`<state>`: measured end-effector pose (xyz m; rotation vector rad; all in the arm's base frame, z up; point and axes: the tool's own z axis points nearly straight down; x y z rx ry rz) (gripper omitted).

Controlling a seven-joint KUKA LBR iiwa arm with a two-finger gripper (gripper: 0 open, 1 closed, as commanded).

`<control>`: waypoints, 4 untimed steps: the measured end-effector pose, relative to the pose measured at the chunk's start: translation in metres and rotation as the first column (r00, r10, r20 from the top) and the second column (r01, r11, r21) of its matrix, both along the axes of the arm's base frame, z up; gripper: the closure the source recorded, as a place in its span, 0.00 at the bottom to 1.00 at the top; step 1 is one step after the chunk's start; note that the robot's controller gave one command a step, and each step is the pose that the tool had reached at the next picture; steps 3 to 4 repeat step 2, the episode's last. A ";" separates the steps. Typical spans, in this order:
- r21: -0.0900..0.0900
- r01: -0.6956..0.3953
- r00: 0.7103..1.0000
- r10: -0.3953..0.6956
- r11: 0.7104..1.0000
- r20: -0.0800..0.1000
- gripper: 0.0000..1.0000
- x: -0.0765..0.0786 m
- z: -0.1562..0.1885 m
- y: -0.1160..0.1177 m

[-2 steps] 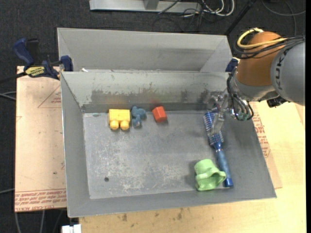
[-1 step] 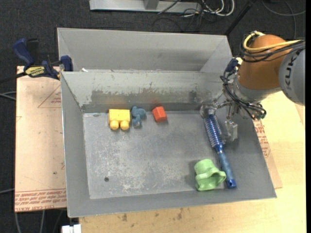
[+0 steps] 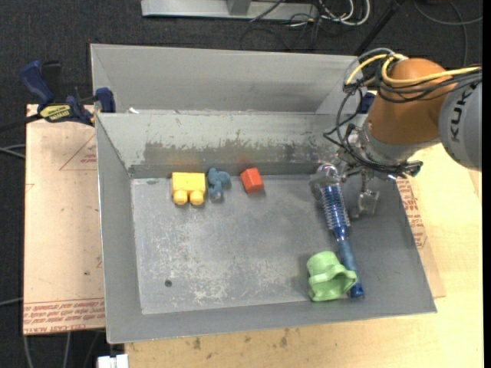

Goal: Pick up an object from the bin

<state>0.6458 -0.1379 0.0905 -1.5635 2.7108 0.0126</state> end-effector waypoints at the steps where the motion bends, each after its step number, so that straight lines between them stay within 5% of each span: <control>1: 0.005 -0.502 0.865 0.502 0.865 0.008 0.00 0.002 -0.018 -0.003; 2: 0.010 -0.504 0.864 0.503 0.864 0.018 1.00 0.005 -0.016 0.003; 4: 0.010 -0.504 0.864 0.503 0.864 0.018 1.00 0.005 -0.016 0.003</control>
Offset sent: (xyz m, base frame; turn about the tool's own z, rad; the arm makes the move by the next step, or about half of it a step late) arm -0.0008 -0.0165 -0.0205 -0.5275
